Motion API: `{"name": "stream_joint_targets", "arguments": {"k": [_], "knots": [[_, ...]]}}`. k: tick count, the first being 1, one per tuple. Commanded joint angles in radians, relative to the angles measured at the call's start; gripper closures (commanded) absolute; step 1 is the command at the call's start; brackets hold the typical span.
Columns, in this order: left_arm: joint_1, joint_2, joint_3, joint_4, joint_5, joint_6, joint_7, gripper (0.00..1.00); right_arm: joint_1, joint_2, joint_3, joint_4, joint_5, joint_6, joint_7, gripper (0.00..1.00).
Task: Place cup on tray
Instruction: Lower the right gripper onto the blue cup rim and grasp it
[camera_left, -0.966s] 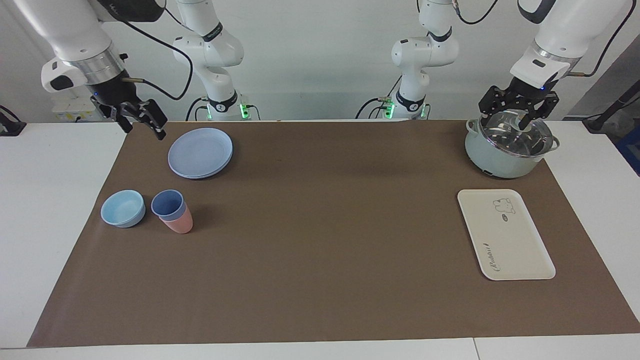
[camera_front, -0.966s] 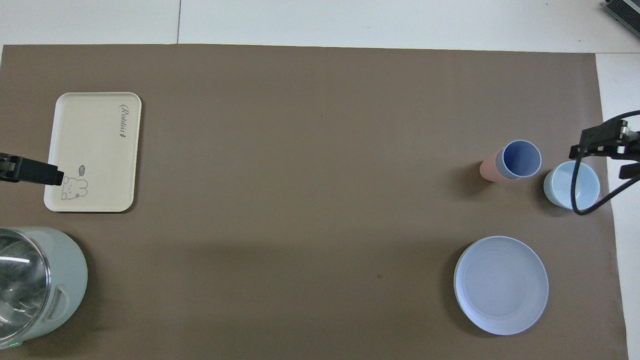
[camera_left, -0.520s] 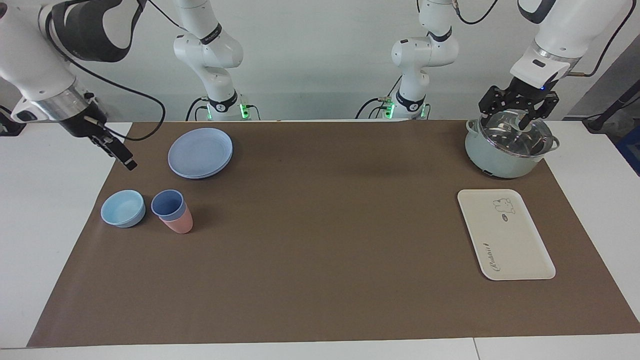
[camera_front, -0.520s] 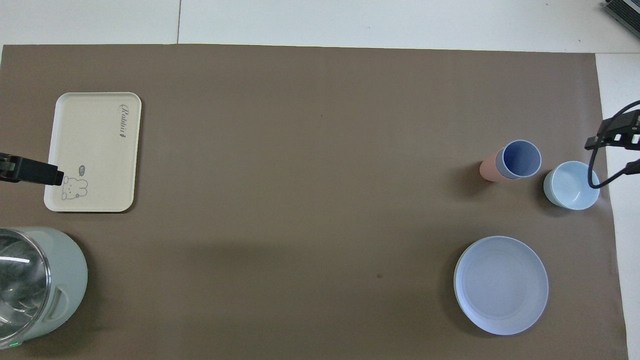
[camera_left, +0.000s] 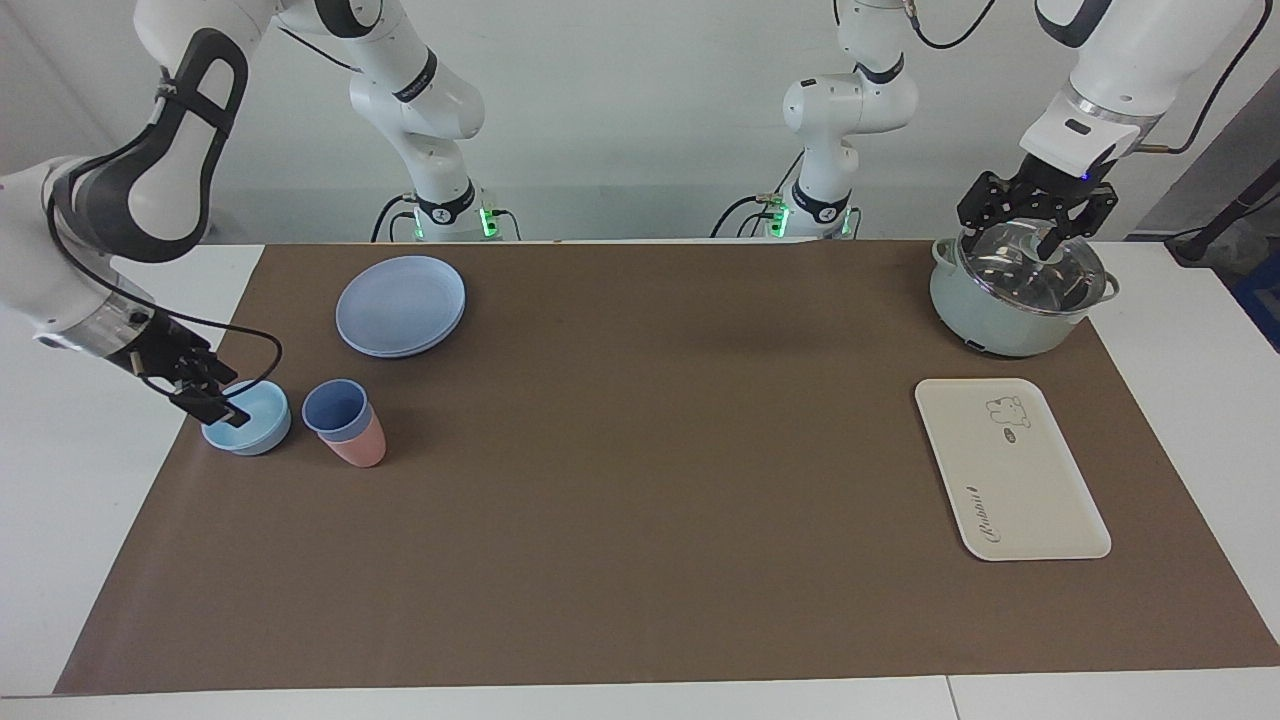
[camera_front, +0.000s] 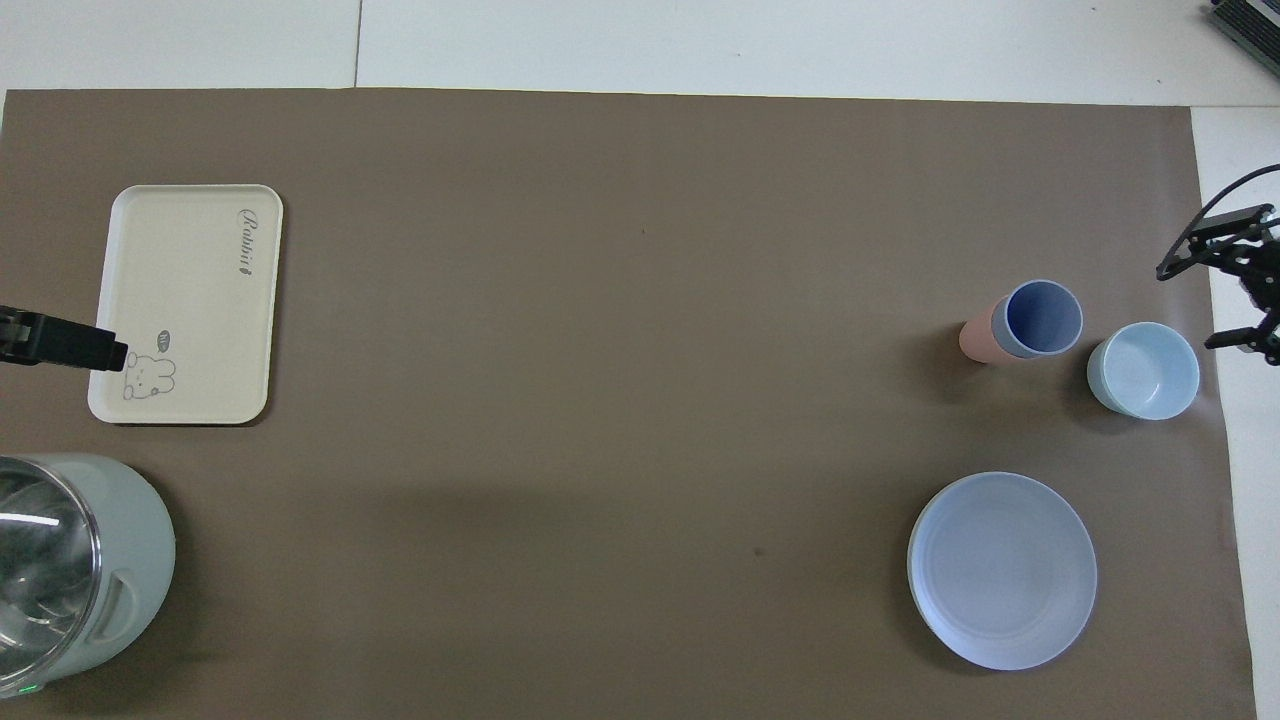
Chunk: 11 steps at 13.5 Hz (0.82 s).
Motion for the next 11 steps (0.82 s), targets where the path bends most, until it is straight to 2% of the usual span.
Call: {"name": "stream_joint_targets", "arguments": {"k": [1,3,5,8,9,11], "knots": [[0.011,-0.016,-0.004,-0.008,-0.012,-0.015,-0.007,0.00,-0.002,0.065,0.011,0.034,0.044,-0.003,0.046,0.02],[0.009,-0.016,-0.004,-0.008,-0.012,-0.015,-0.007,0.00,-0.004,0.123,0.009,0.037,0.107,-0.001,0.078,0.01],[0.009,-0.016,-0.004,-0.008,-0.012,-0.015,-0.007,0.00,-0.004,0.174,0.011,0.039,0.110,0.002,0.123,0.01],[0.009,-0.016,-0.004,-0.008,-0.012,-0.015,-0.007,0.00,0.007,0.217,0.014,0.039,0.123,0.019,0.203,0.00],[0.009,-0.016,-0.004,-0.008,-0.012,-0.015,-0.007,0.00,0.005,0.232,0.013,0.036,0.179,0.022,0.203,0.00],[0.009,-0.016,-0.004,-0.008,-0.012,-0.015,-0.007,0.00,0.010,0.233,0.014,0.014,0.204,-0.002,0.203,0.00]]}}
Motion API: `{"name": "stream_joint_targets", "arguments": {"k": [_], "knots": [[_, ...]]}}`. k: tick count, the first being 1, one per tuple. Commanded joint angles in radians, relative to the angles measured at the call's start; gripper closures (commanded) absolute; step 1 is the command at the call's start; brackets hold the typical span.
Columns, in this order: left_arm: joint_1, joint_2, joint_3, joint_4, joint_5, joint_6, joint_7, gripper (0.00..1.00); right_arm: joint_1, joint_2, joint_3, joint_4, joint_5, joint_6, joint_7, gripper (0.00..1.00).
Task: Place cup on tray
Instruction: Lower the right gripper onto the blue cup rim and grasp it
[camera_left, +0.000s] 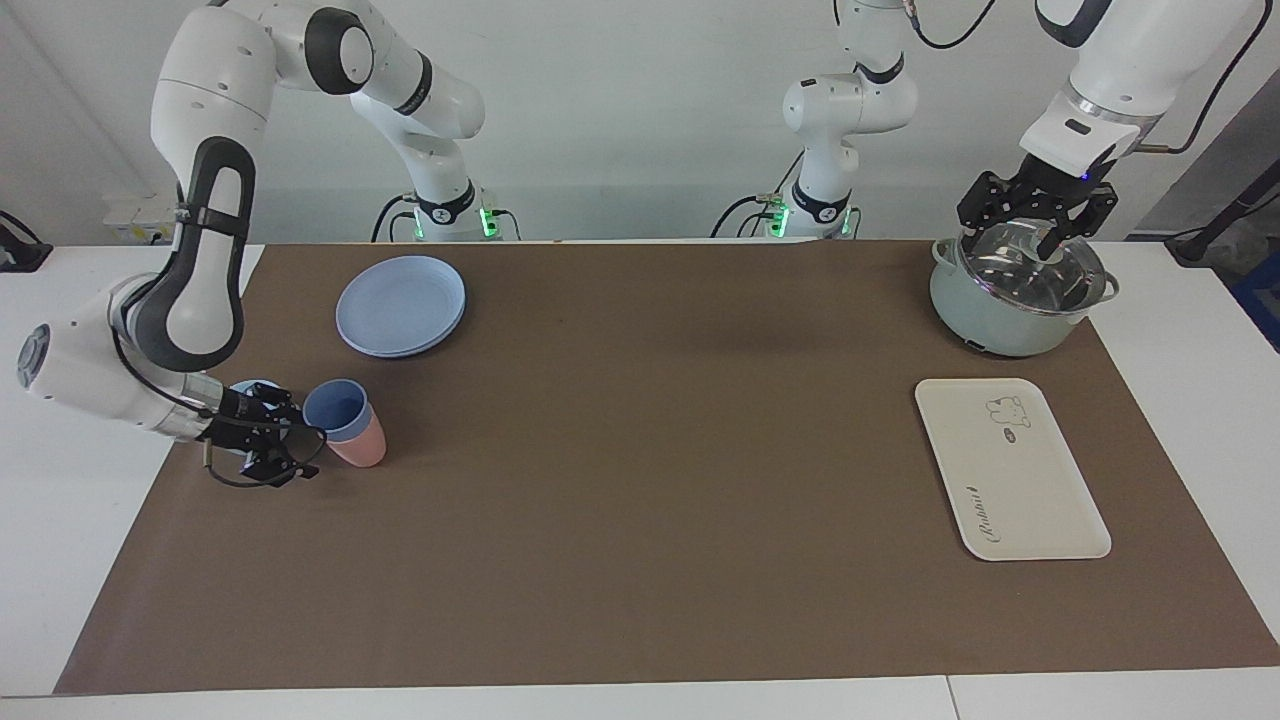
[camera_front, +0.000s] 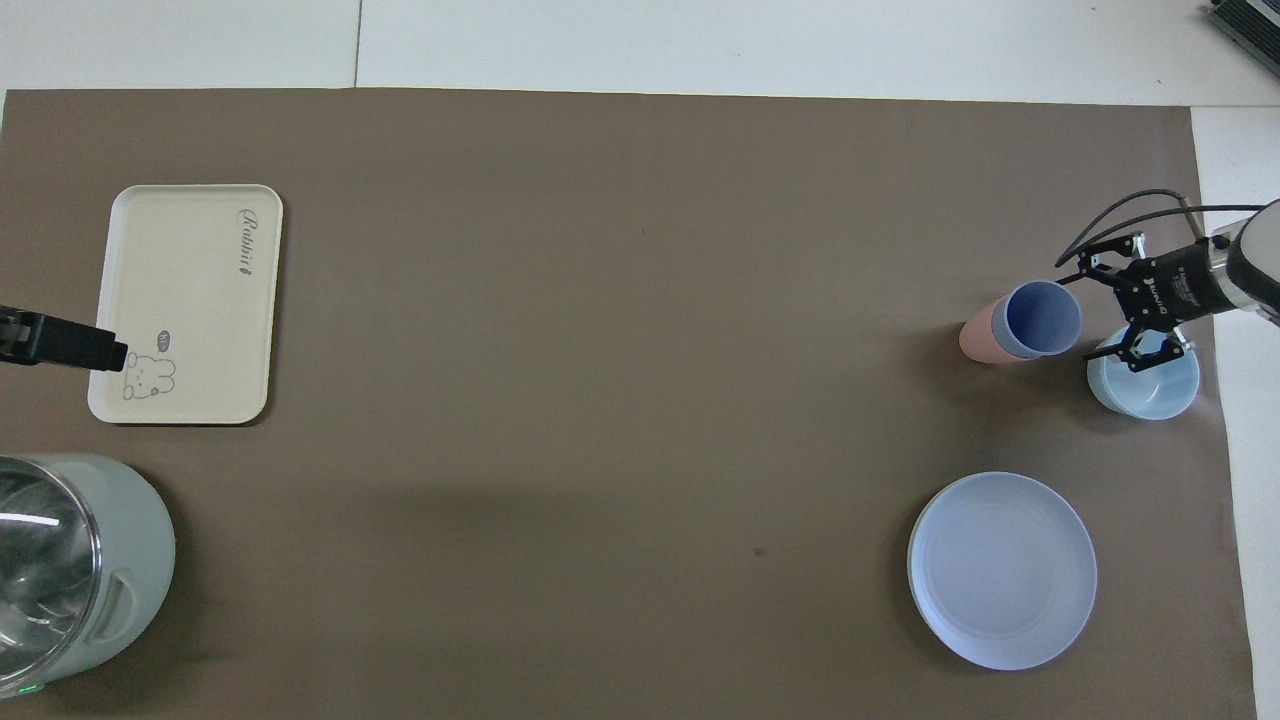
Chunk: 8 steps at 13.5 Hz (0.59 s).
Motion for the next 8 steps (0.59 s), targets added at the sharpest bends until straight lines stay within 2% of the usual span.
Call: {"name": "stream_joint_targets", "arguments": {"k": [1,5,8], "knots": [[0.009,-0.016,-0.004,-0.008,-0.012,-0.014,-0.007,0.00,-0.003,0.005,0.003,-0.016,0.042,-0.027,0.018,0.00],[0.009,-0.016,-0.004,-0.008,-0.012,-0.014,-0.007,0.00,-0.008,-0.022,0.003,-0.062,0.066,-0.102,-0.006,0.00],[0.009,-0.016,-0.004,-0.008,-0.012,-0.014,-0.007,0.00,0.001,-0.022,0.005,-0.062,0.069,-0.096,0.001,0.00]]}}
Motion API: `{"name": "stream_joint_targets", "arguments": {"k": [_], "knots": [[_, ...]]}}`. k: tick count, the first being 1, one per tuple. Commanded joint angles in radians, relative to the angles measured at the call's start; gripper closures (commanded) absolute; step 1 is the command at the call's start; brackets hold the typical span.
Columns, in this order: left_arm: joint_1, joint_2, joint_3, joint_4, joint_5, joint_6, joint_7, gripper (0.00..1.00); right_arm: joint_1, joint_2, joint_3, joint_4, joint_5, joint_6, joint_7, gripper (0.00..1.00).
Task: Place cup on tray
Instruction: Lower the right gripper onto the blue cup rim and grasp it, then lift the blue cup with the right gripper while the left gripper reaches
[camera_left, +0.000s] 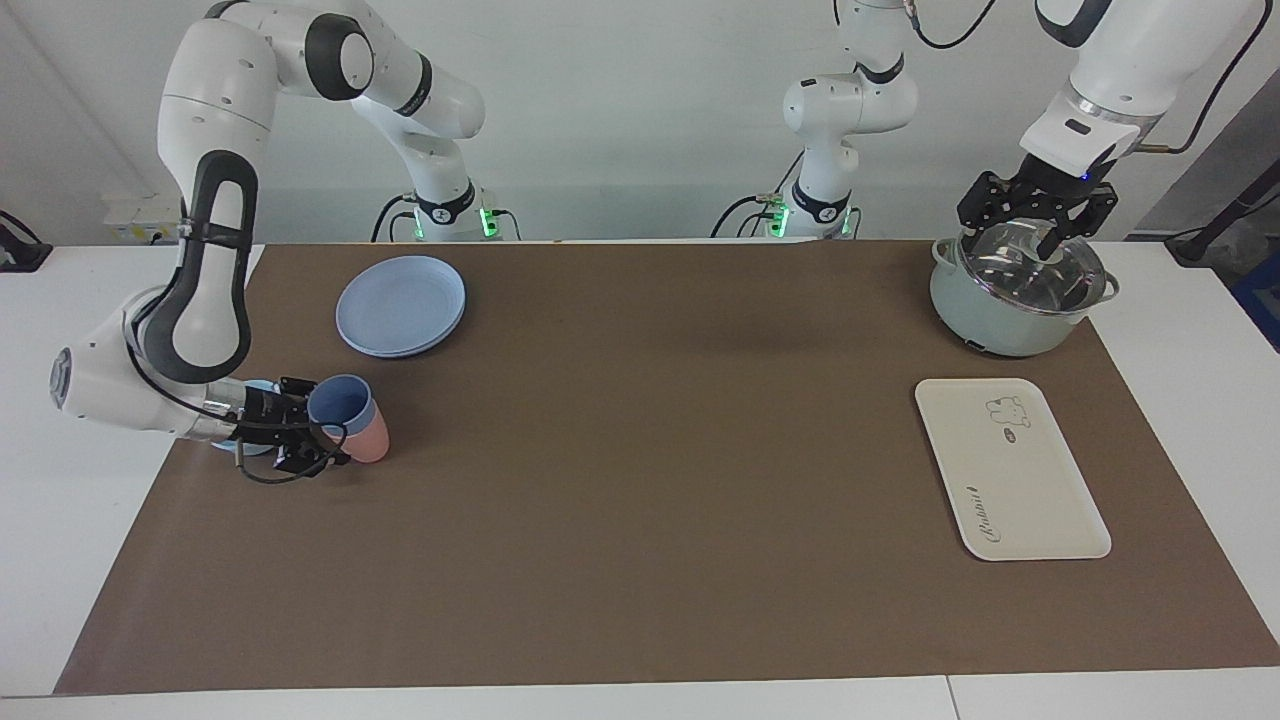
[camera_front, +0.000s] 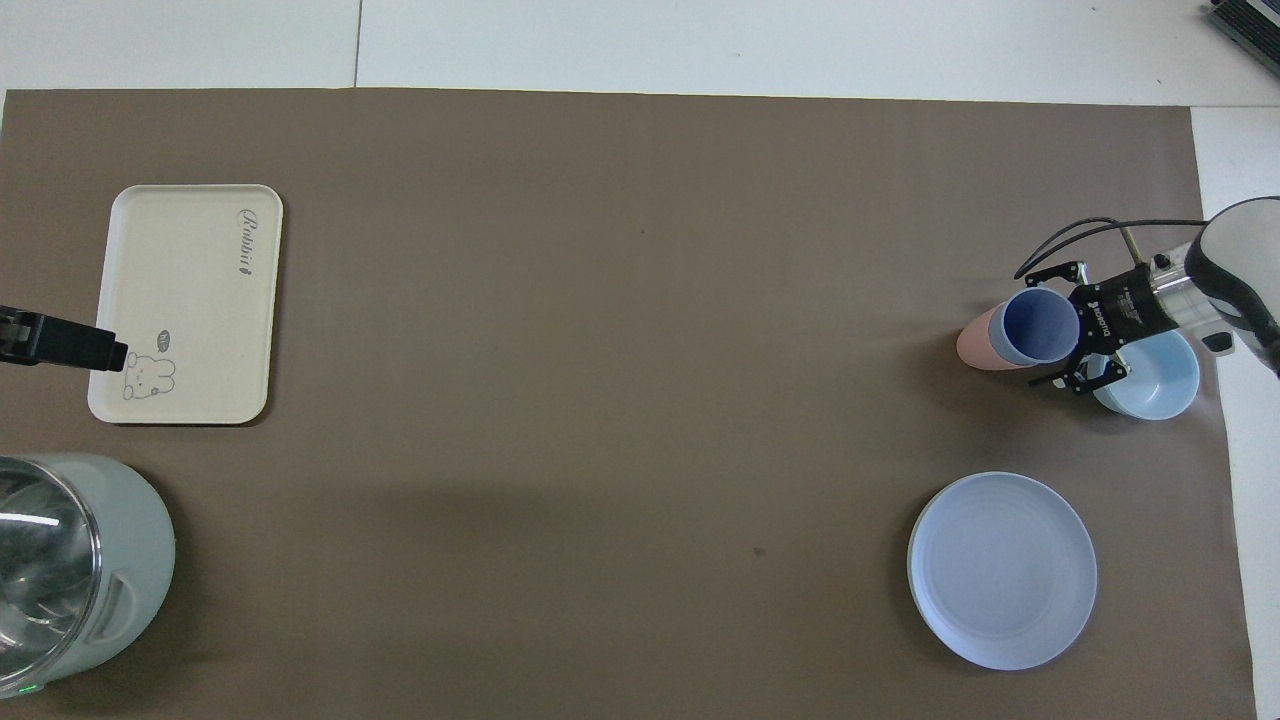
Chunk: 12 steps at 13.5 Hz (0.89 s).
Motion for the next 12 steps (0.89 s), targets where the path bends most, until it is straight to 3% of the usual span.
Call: {"name": "stream_joint_targets", "arguments": {"k": [1,10,11,12], "knots": [[0.009,-0.016,-0.004,-0.008,-0.012,-0.014,-0.007,0.00,-0.001,-0.029,0.002,-0.034,0.058,0.013,0.002,0.00],[0.011,-0.016,-0.004,-0.008,-0.012,-0.014,-0.007,0.00,0.022,-0.044,0.010,-0.082,0.159,0.019,0.006,0.01],[0.009,-0.016,-0.004,-0.008,-0.012,-0.016,-0.007,0.00,0.022,-0.047,0.013,-0.092,0.171,0.019,0.006,0.19],[0.011,-0.016,-0.004,-0.008,-0.012,-0.014,-0.007,0.00,0.022,-0.061,0.024,-0.106,0.207,0.009,0.006,0.87]]}}
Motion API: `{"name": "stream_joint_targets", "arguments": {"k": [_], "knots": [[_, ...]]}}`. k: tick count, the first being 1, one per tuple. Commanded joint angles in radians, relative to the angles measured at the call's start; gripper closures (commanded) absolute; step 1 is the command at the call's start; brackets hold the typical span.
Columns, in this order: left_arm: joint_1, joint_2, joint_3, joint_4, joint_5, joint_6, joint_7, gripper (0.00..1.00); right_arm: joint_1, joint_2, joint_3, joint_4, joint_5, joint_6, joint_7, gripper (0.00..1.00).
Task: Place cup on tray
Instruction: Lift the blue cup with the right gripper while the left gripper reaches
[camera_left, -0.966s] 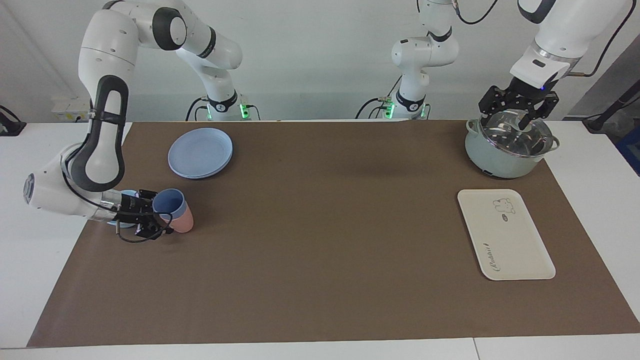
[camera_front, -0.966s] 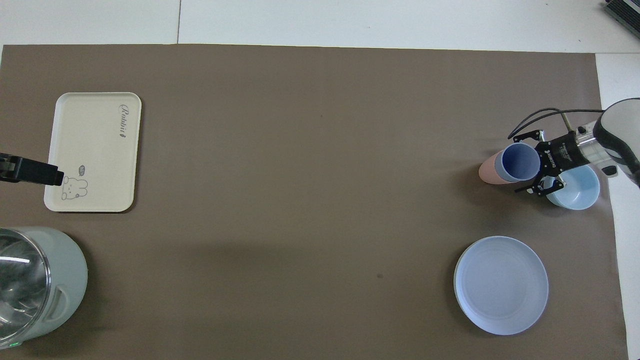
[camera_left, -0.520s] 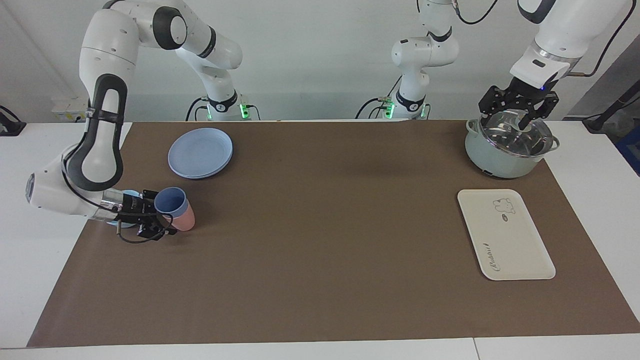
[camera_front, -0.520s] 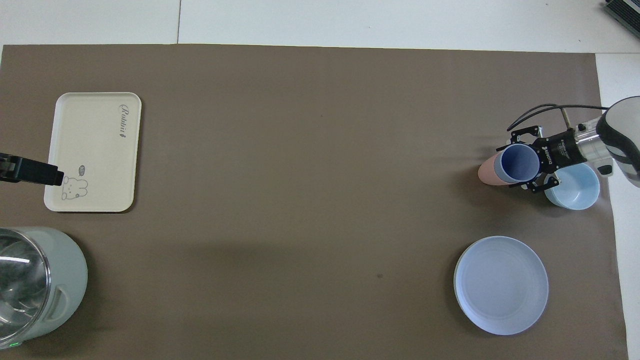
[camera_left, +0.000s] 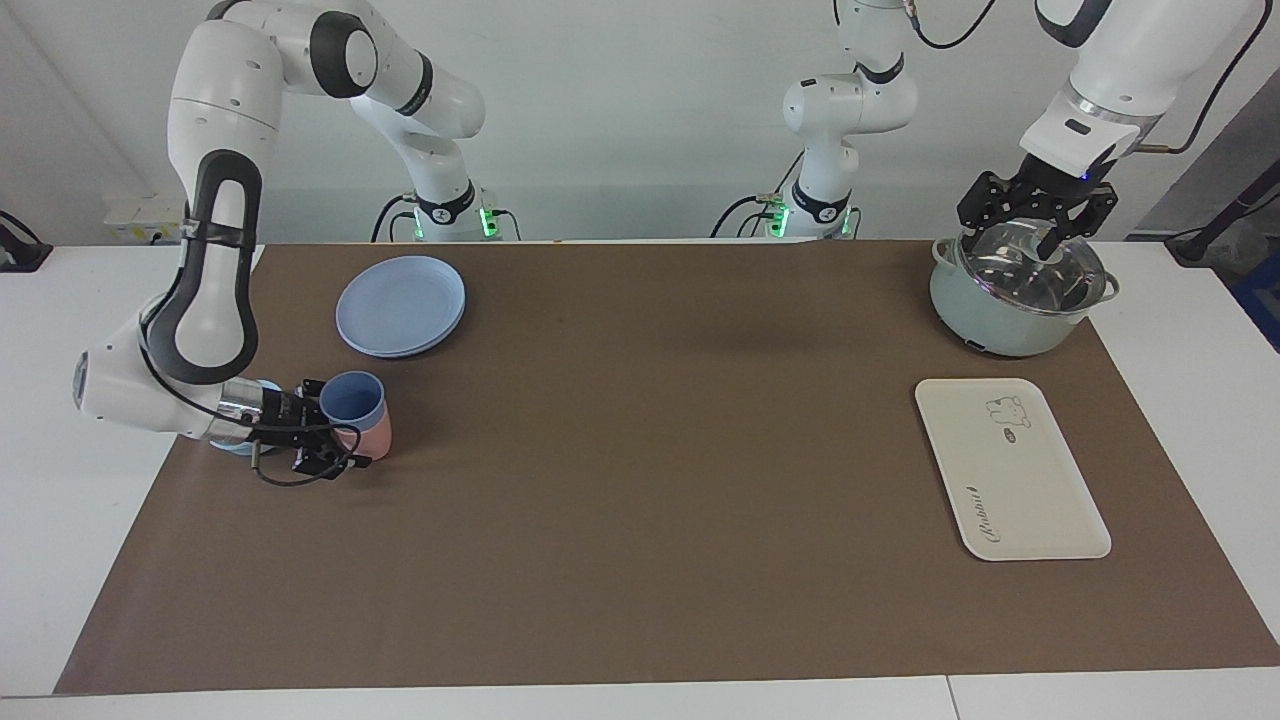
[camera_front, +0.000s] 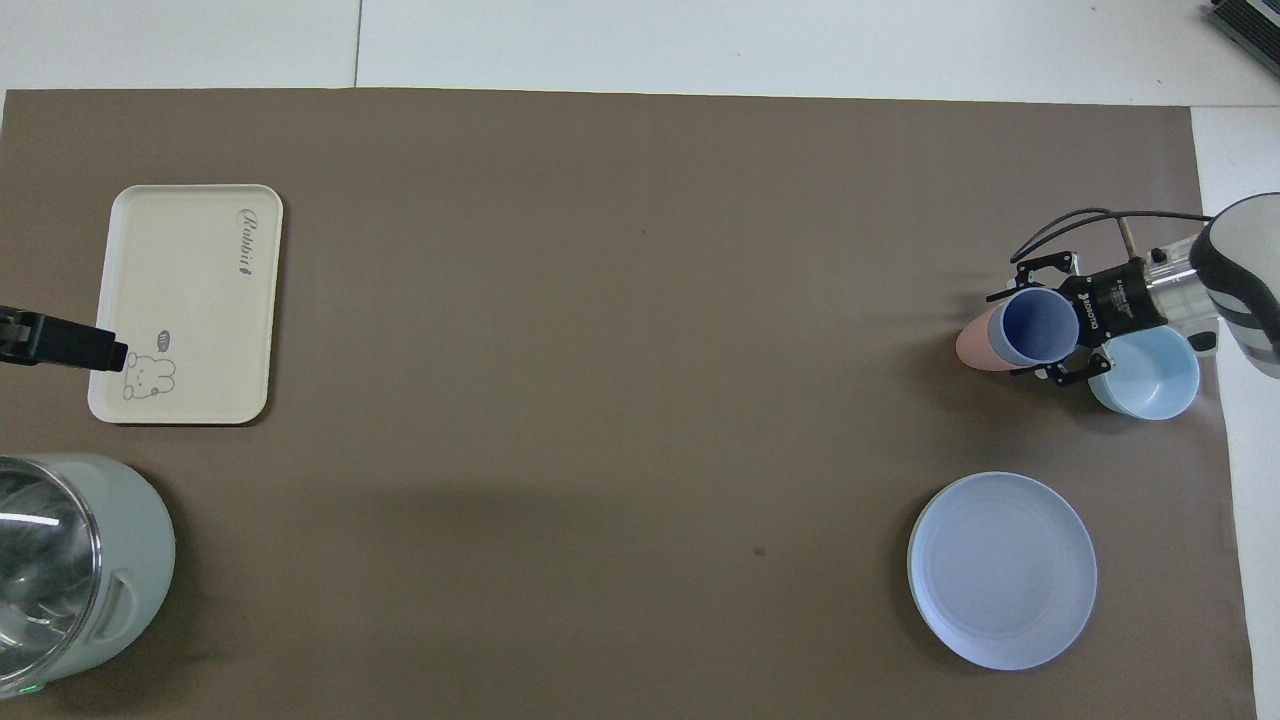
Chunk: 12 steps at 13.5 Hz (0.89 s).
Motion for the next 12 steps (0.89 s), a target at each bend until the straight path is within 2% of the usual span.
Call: {"name": "stream_joint_targets", "arguments": {"k": [1,4,8,12], "knots": [[0.009,-0.016,-0.004,-0.008,-0.012,-0.014,-0.007,0.00,0.000,-0.069,0.028,-0.081,0.096,-0.019,0.009,1.00],[0.009,-0.016,-0.004,-0.008,-0.012,-0.014,-0.007,0.00,0.132,-0.136,0.038,-0.115,0.125,-0.004,0.038,1.00],[0.009,-0.016,-0.004,-0.008,-0.012,-0.014,-0.007,0.00,0.325,-0.196,0.039,-0.111,0.127,0.091,0.335,1.00],[0.011,-0.014,-0.004,-0.005,-0.009,0.006,-0.052,0.00,0.491,-0.219,0.044,-0.082,0.179,0.298,0.617,1.00]]}}
